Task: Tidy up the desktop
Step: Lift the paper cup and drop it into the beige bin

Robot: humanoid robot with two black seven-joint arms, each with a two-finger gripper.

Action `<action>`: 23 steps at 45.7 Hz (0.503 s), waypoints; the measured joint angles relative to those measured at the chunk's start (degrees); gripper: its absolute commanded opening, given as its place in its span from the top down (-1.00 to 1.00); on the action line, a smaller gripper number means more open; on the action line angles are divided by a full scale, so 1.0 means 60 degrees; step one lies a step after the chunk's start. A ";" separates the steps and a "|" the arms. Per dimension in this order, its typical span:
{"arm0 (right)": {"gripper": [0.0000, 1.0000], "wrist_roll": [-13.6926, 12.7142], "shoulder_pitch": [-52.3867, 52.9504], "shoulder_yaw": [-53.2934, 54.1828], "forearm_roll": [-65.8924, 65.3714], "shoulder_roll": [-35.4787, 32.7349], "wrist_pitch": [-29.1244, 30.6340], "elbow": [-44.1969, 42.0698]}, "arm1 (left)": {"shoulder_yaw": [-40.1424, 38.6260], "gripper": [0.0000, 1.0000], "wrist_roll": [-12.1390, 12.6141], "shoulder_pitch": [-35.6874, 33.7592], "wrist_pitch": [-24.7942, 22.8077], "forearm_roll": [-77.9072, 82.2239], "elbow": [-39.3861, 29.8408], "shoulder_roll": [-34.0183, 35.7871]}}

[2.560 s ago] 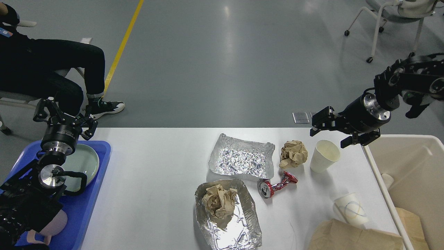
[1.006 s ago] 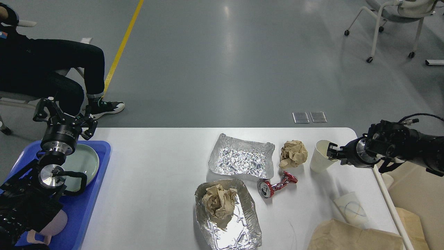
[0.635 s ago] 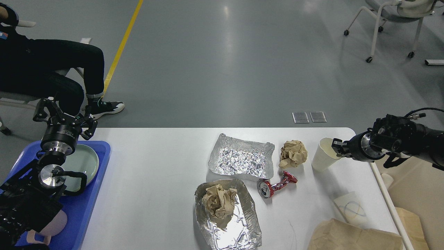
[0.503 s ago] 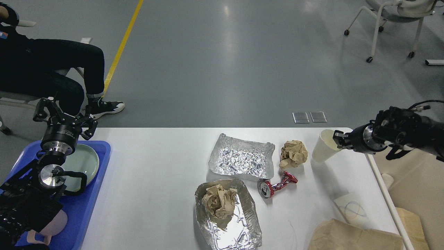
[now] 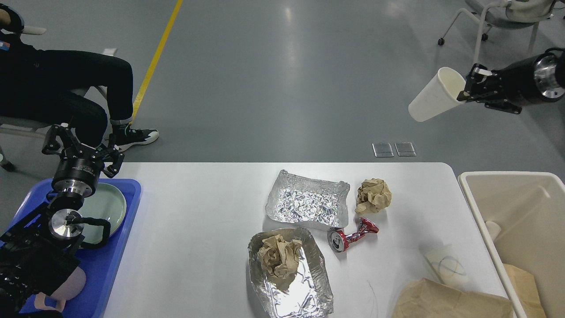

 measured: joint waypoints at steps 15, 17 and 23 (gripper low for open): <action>1.00 -0.0088 -0.2735 -0.0375 -0.0001 -0.0635 -0.1452 -0.1666 | 0.0000 -0.93 -0.0001 0.0000 0.0000 0.0000 0.0000 -0.0001; 1.00 -0.0095 -0.3396 -0.0394 0.0002 -0.0742 -0.1881 -0.1850 | 0.0000 -0.93 0.0000 0.0000 0.0000 0.0000 -0.0001 -0.0001; 1.00 -0.0100 -0.5230 -0.0392 0.0003 -0.0826 -0.2926 -0.2619 | 0.0000 -0.93 -0.0001 0.0001 0.0000 0.0000 -0.0001 0.0000</action>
